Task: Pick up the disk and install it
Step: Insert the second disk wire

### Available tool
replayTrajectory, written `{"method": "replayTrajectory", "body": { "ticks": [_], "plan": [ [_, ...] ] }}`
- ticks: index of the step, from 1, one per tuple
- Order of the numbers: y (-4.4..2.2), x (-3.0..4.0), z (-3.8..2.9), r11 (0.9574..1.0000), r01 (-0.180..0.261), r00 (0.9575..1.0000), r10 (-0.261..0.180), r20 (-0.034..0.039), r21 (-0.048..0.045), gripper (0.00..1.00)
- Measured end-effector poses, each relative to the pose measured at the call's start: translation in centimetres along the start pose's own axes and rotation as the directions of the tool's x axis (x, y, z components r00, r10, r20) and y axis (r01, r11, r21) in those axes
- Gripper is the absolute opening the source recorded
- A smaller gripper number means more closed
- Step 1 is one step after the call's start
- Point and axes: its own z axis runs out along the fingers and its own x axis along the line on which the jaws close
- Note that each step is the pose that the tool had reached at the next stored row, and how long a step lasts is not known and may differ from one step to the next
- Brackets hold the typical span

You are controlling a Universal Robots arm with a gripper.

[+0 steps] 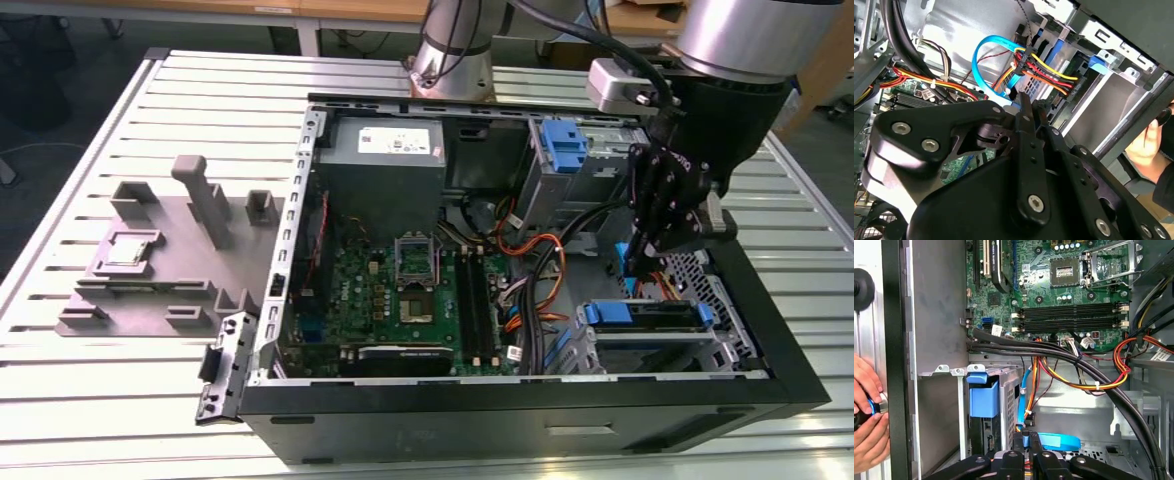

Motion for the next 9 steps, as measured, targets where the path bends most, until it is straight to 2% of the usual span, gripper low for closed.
{"method": "replayTrajectory", "body": {
  "ticks": [9],
  "plan": [
    [-0.11, 0.01, 0.01, 1.0000, 0.001, 1.0000, -0.001, -0.0001, -0.0027, 0.16]
  ]
}}
